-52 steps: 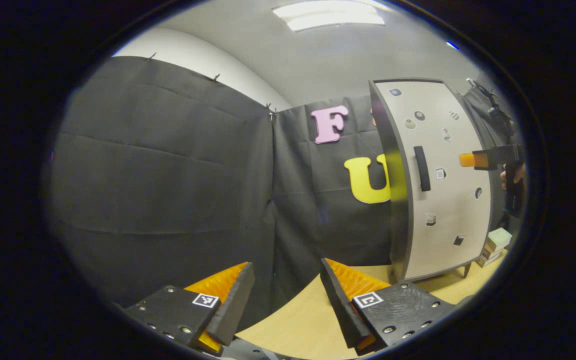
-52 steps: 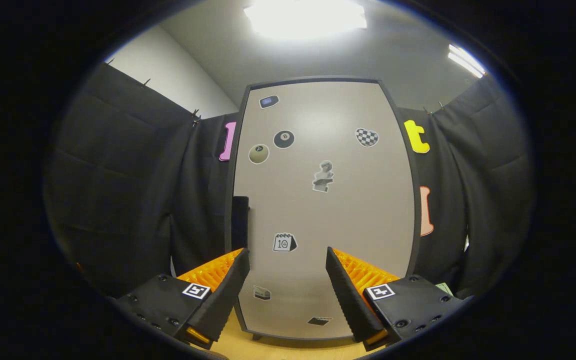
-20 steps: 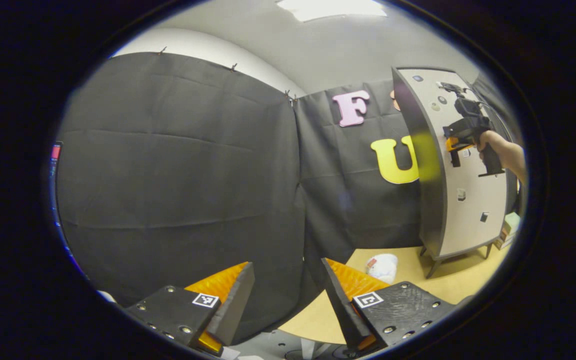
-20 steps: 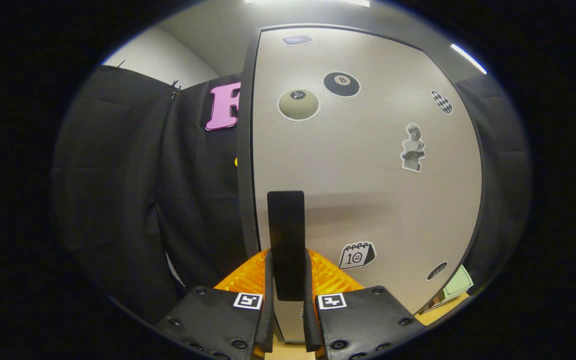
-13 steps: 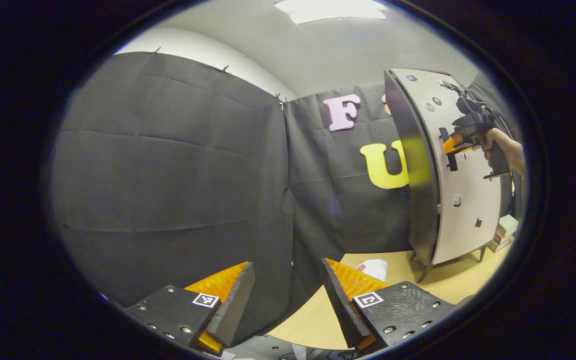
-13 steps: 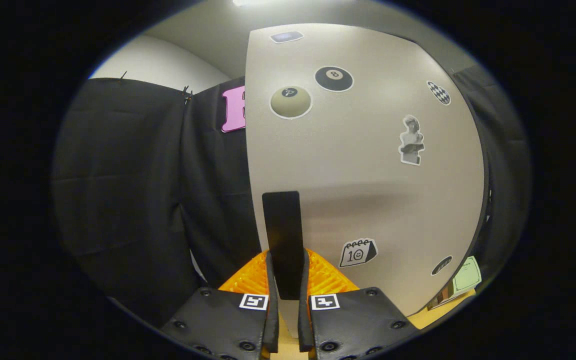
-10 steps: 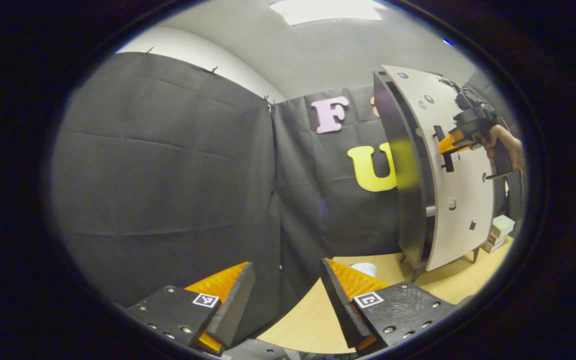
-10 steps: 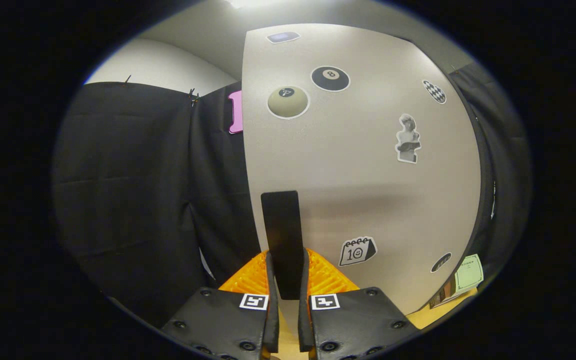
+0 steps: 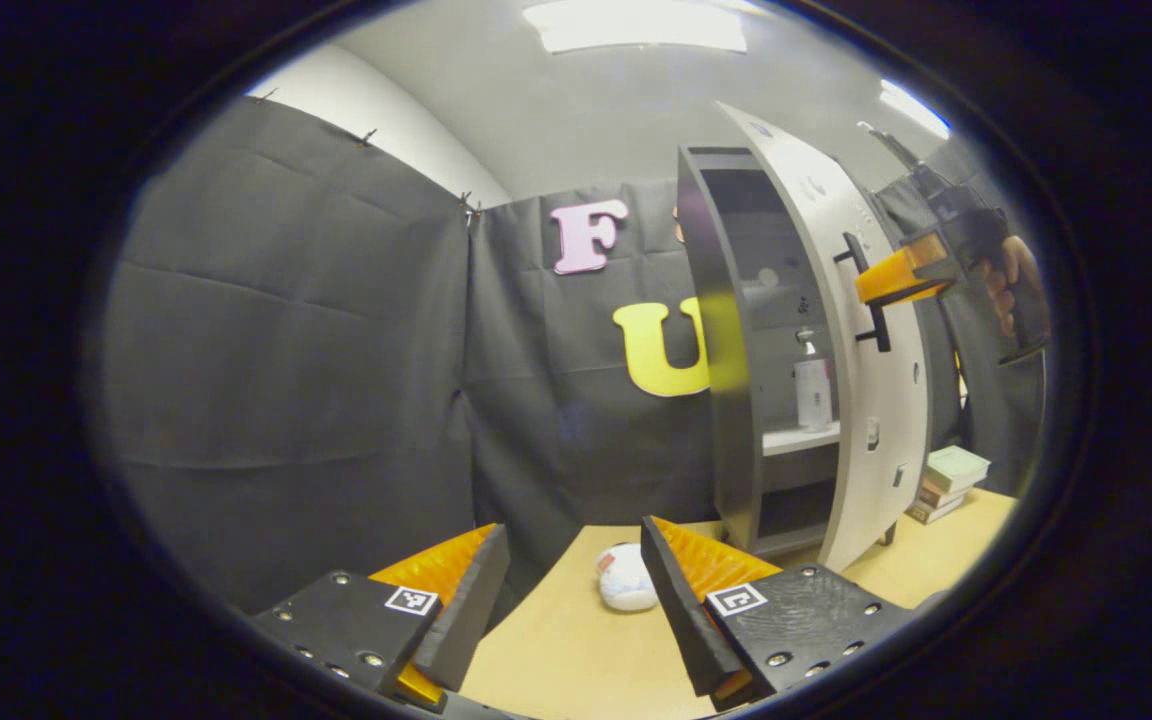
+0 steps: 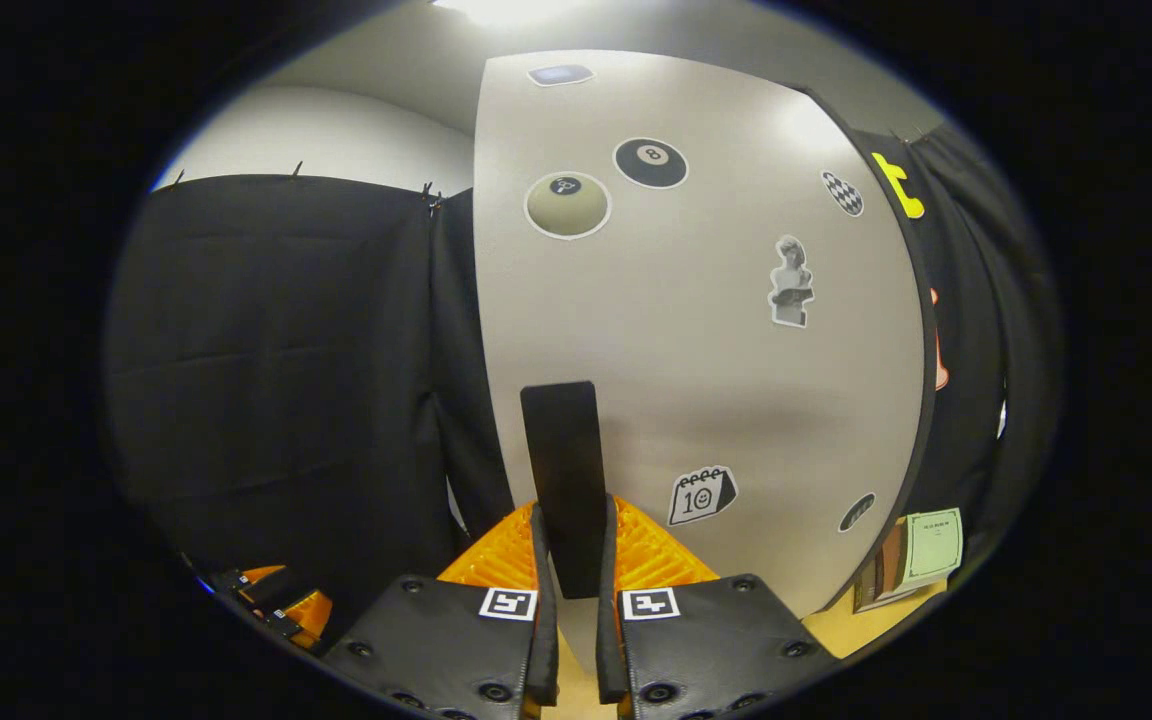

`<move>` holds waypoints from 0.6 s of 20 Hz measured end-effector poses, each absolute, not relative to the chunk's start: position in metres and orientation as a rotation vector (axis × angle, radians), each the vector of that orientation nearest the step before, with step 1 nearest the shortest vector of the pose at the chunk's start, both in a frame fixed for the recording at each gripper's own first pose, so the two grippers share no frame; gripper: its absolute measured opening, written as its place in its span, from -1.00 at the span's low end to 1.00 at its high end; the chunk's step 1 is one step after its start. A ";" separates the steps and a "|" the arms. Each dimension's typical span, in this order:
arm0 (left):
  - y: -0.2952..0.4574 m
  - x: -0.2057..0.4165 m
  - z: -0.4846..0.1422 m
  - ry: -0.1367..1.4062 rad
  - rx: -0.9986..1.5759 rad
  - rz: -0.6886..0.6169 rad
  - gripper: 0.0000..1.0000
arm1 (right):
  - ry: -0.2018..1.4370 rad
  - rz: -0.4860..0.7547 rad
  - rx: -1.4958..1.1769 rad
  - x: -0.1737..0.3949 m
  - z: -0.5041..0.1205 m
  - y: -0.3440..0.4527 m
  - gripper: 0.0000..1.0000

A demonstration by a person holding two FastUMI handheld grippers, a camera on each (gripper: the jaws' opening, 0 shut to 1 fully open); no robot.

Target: Open the cabinet door with the right hand, grasp the bottle in the cabinet with the left hand and place it on the coaster, then close the cabinet door with the right hand.

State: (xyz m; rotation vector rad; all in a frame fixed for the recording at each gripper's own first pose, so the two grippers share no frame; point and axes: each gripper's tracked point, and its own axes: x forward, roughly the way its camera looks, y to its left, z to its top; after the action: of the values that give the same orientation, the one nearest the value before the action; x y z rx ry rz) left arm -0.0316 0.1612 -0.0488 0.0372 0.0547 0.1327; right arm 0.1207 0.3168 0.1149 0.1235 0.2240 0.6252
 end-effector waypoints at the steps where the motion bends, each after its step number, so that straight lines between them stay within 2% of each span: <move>1: 0.149 -0.029 -0.046 0.052 0.038 0.124 0.64 | 0.228 0.648 0.127 0.120 0.115 0.316 -0.71; 2: 0.136 -0.026 -0.043 0.051 0.039 0.119 0.66 | 0.233 0.670 0.132 0.120 0.116 0.314 -0.66; 7: 0.079 -0.015 -0.042 0.064 0.031 0.087 0.67 | 0.239 0.749 0.139 0.118 0.116 0.306 -0.66; 8: 0.070 -0.013 -0.042 0.067 0.033 0.083 0.59 | 0.244 0.766 0.147 0.118 0.116 0.304 -0.71; 9: 0.063 -0.011 -0.041 0.068 0.034 0.077 0.59 | 0.247 0.784 0.151 0.118 0.115 0.303 -0.66; 12: 0.039 -0.006 -0.036 0.067 0.032 0.058 0.67 | 0.255 0.813 0.154 0.118 0.114 0.298 -0.66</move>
State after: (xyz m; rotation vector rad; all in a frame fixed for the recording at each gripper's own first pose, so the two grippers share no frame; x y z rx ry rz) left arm -0.0056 0.0385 -0.0355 0.0321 0.0675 0.0583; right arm 0.1184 0.2980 0.1144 0.1538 0.2554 0.8131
